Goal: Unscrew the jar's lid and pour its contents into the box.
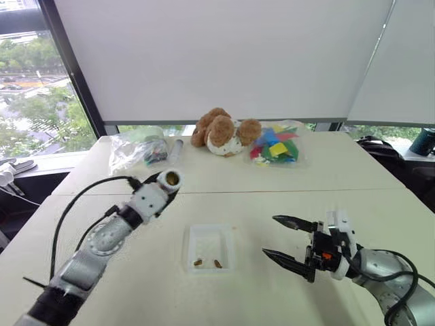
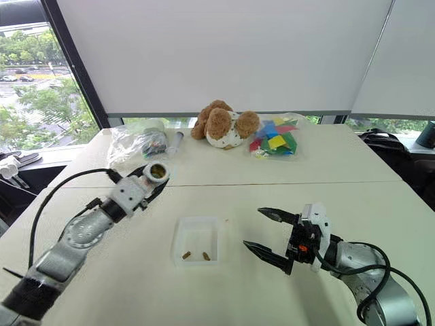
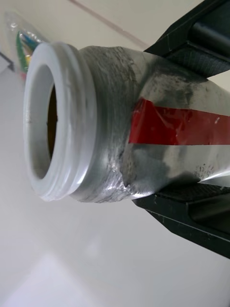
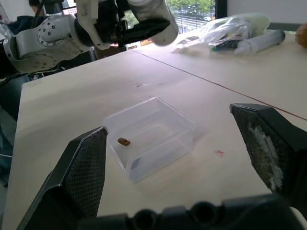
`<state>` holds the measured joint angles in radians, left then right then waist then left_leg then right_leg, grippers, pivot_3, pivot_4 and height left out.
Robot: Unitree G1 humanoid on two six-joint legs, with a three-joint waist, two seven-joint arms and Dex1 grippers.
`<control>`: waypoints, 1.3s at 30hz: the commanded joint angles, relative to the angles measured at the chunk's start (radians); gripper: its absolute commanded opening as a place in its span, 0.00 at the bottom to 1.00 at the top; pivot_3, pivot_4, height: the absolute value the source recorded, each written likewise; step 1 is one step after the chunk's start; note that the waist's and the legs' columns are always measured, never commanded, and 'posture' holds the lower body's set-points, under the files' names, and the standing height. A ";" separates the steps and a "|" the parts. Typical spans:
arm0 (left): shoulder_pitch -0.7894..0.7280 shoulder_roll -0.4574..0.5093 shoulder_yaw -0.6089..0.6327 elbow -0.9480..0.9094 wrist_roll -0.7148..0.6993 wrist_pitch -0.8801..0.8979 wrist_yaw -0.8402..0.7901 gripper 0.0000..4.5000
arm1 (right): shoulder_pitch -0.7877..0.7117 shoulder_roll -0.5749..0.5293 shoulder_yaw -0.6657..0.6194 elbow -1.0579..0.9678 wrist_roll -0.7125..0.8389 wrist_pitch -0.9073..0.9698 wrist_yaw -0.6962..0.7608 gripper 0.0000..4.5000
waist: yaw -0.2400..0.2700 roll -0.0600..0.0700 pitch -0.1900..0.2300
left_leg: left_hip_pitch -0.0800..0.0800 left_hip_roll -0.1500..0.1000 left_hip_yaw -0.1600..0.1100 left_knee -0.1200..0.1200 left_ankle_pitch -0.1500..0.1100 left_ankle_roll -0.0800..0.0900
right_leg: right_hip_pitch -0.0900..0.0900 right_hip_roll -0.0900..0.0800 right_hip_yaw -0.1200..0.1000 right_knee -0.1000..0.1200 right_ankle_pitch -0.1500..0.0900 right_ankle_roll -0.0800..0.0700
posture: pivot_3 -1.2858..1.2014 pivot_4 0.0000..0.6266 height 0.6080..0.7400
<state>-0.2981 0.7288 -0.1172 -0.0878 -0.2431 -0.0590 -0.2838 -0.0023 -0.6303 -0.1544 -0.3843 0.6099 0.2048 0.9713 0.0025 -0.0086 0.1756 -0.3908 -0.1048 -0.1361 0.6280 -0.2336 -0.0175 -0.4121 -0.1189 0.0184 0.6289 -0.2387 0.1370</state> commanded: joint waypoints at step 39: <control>0.234 -0.136 0.564 0.453 -0.183 0.009 -0.261 0.98 | 0.044 -0.008 -0.088 0.009 0.012 -0.127 0.056 1.00 | 0.011 -0.002 -0.002 | 0.001 0.000 0.000 0.000 0.000 0.000 | 0.002 0.000 0.000 -0.003 0.000 -0.001 | 0.52 0.24 1.00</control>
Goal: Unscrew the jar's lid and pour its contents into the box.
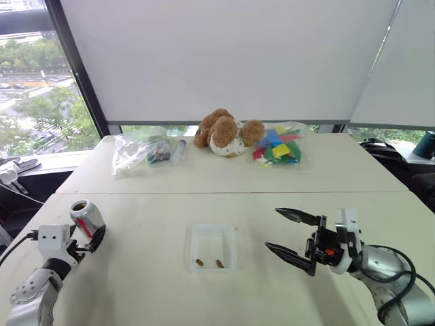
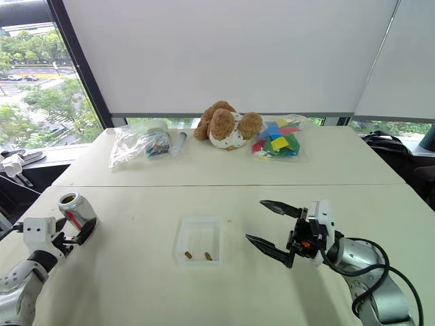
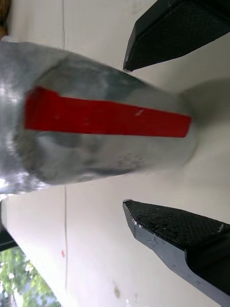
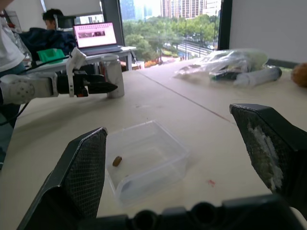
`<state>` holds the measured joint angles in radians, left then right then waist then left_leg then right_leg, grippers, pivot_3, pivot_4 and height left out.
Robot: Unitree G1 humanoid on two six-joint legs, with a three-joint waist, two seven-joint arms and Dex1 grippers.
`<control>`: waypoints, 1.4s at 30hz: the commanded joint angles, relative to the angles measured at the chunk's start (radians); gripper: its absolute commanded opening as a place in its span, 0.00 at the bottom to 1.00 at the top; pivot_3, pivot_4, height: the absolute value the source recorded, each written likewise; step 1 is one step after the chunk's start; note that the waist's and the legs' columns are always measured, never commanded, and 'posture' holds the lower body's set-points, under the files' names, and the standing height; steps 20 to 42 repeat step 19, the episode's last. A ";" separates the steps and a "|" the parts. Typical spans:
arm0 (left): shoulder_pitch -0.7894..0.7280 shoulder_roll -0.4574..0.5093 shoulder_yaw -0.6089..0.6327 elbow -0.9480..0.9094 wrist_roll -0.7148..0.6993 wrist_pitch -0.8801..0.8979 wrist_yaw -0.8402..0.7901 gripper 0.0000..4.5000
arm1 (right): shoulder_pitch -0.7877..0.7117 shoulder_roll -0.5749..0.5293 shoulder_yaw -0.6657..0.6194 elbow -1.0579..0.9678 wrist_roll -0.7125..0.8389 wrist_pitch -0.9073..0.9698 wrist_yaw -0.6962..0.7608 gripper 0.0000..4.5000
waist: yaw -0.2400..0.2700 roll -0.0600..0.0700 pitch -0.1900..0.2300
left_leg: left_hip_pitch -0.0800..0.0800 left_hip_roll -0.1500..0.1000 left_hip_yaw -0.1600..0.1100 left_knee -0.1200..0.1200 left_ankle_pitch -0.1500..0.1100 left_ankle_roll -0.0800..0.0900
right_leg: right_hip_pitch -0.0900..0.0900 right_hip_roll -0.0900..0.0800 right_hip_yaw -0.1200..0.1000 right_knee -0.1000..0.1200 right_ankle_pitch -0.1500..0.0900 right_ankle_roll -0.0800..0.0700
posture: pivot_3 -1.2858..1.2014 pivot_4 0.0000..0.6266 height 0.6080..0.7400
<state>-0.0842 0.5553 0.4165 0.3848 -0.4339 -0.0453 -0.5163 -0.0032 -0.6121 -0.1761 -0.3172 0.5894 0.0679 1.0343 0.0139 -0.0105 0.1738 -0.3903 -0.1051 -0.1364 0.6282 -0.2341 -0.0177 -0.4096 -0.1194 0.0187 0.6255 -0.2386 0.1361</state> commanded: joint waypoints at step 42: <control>0.560 0.339 0.154 -0.438 0.000 -0.151 -0.595 0.98 | 0.235 -0.295 -0.401 0.151 -0.010 -0.145 0.307 1.00 | -0.002 0.001 -0.001 | -0.002 0.018 0.021 -0.001 -0.007 0.000 | 0.004 -0.001 0.001 -0.014 -0.004 -0.010 | 0.52 0.24 1.00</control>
